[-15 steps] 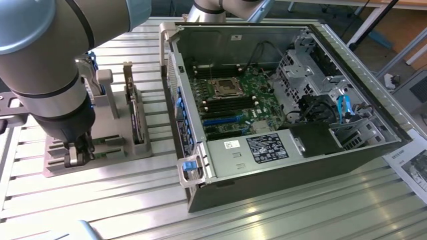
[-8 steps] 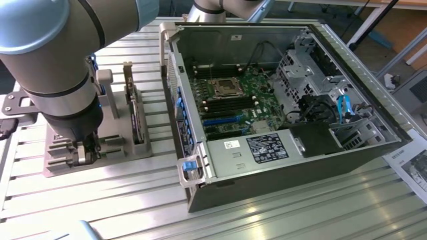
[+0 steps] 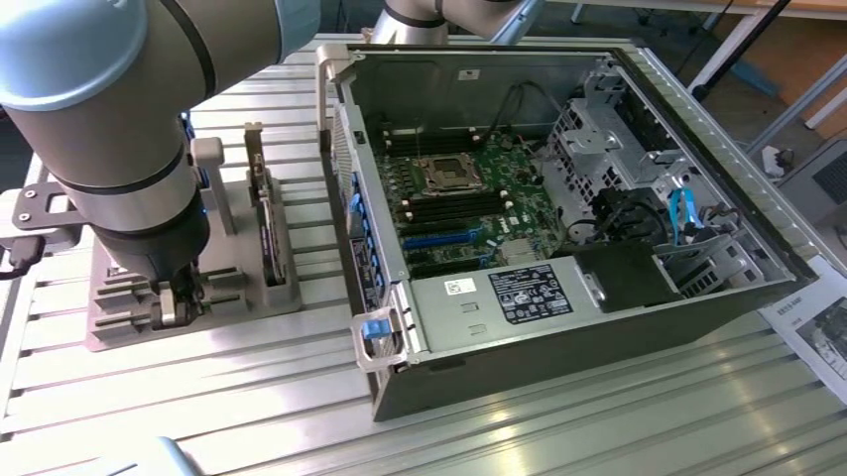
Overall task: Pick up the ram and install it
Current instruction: 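Pick up the ram and move it above insertion slot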
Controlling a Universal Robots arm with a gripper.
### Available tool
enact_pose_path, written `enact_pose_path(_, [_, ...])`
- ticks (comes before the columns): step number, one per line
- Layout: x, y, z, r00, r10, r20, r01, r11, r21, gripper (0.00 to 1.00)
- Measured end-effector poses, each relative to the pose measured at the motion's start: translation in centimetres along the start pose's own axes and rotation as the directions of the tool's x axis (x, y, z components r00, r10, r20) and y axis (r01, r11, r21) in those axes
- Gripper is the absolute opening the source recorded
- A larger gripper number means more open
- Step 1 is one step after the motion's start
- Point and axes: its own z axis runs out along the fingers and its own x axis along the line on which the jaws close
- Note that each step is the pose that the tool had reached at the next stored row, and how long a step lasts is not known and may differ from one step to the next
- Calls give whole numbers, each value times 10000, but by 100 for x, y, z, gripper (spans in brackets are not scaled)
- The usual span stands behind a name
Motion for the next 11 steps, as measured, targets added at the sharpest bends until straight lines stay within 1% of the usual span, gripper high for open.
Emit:
enact_pose_path(3, [0, 0, 2, 10000, 0, 1, 0, 10000, 2, 24])
enact_pose_path(7, [-43, -2, 8, 10000, -1, 2, 1, 10000, 3, 24])
enact_pose_path(11, [-44, -2, 22, 10000, 0, 1, 0, 10000, 2, 24])
